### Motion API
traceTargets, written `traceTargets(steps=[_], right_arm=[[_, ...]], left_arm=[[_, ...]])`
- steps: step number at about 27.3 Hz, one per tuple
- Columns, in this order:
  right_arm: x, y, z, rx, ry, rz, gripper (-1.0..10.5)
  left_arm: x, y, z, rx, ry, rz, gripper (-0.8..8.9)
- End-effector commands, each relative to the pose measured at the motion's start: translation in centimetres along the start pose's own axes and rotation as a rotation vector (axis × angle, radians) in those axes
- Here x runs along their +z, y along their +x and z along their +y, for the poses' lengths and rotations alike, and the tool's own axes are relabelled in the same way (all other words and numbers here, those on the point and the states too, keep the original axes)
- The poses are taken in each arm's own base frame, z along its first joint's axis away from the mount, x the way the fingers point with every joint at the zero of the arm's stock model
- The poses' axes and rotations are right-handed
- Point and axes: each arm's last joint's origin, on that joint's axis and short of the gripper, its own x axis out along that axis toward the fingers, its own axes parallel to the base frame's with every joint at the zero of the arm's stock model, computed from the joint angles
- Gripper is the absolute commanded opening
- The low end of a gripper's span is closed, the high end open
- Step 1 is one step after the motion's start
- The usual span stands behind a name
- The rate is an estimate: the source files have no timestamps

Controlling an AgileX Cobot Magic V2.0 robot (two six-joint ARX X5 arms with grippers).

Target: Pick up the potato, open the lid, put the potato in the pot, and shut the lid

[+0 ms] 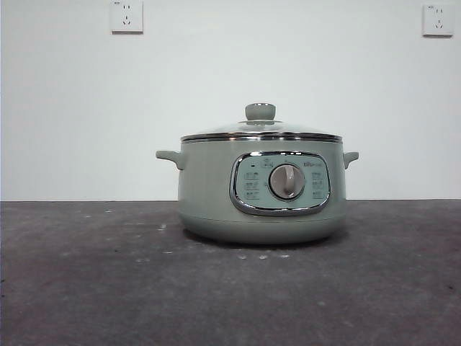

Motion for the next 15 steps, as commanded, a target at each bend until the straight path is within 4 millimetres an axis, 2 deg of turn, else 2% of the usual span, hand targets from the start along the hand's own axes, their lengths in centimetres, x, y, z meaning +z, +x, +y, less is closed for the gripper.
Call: traceTargets(steps=[1, 4, 6, 7, 9, 12, 15], right_arm=[[-0.3, -2.5, -0.7, -0.040, 0.018, -0.225, 0.0], [-1.8, -6.9, -1.6, -0.014, 0.068, -0.612, 0.0], [-3.9, -7.9, -2.1, -0.061, 0.092, -0.768, 0.0], [-4.9, -7.8, -2.3, -0.110, 0.110, -0.820, 0.0], [-7.5, -6.3, -2.6, -0.220, 0.130, -0.909, 0.0], [-10.9, -1.8, -2.7, -0.316, 0.141, -0.986, 0.0], [-13.2, 2.5, -2.7, -0.336, 0.143, -1.007, 0.0]], left_arm=[[-0.3, 0.1, 0.0, 0.003, -0.008, 0.006, -0.01], [-0.3, 0.1, 0.0, 0.002, -0.009, 0.009, -0.01], [-0.3, 0.1, 0.0, 0.002, -0.009, 0.010, -0.01], [-0.3, 0.1, 0.0, 0.002, -0.009, 0.010, -0.01], [-0.3, 0.1, 0.0, 0.002, -0.009, 0.010, -0.01], [-0.3, 0.1, 0.0, 0.002, -0.009, 0.010, -0.01], [-0.3, 0.1, 0.0, 0.002, -0.009, 0.010, -0.01]])
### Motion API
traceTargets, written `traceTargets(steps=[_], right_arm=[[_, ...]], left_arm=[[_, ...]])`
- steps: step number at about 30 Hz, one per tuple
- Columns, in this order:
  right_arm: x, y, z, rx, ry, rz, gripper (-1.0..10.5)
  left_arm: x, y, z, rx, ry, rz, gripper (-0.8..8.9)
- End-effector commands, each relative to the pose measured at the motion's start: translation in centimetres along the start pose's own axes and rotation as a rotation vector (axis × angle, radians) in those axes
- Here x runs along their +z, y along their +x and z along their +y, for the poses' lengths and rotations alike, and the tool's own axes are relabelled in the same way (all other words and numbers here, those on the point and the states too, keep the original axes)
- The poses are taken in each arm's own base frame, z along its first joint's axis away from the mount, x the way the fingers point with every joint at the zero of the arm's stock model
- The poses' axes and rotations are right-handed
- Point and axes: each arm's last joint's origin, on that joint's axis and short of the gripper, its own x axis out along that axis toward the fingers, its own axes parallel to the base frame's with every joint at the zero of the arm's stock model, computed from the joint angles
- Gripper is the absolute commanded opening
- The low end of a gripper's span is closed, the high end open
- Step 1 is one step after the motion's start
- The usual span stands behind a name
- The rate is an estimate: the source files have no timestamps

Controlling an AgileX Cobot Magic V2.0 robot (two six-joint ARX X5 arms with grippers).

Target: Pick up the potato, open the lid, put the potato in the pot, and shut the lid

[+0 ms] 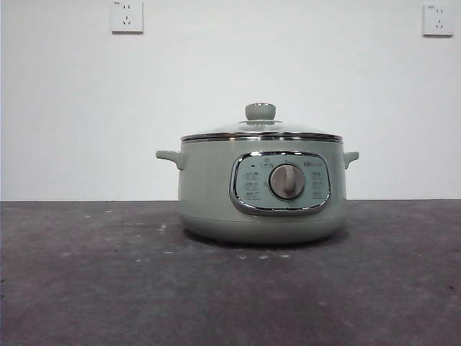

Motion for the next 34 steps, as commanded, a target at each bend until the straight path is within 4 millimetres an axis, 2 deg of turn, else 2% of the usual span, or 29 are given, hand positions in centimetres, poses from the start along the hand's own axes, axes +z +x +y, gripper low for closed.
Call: traceTargets(steps=[1, 6, 9, 12, 22, 34], right_arm=[[-5.6, 0.7, 0.3, -0.003, -0.007, 0.017, 0.0], [-13.0, 0.8, 0.9, 0.001, 0.001, 0.067, 0.0], [-15.9, 0.7, 1.2, 0.005, 0.016, 0.105, 0.0], [-17.7, 0.5, 1.4, 0.010, 0.019, 0.120, 0.0], [-20.3, 0.5, 1.6, 0.017, 0.034, 0.231, 0.0], [-20.2, 0.5, 1.5, 0.010, 0.038, 0.235, 0.0]], left_arm=[[-0.3, 0.1, 0.0, 0.003, -0.008, 0.004, -0.01], [-0.3, 0.1, 0.0, 0.003, -0.008, 0.004, -0.01], [-0.3, 0.1, 0.0, 0.003, -0.008, 0.004, -0.01], [-0.3, 0.1, 0.0, 0.003, -0.008, 0.004, -0.01], [-0.3, 0.1, 0.0, 0.003, -0.008, 0.004, -0.01], [-0.3, 0.1, 0.0, 0.003, -0.008, 0.004, -0.01]])
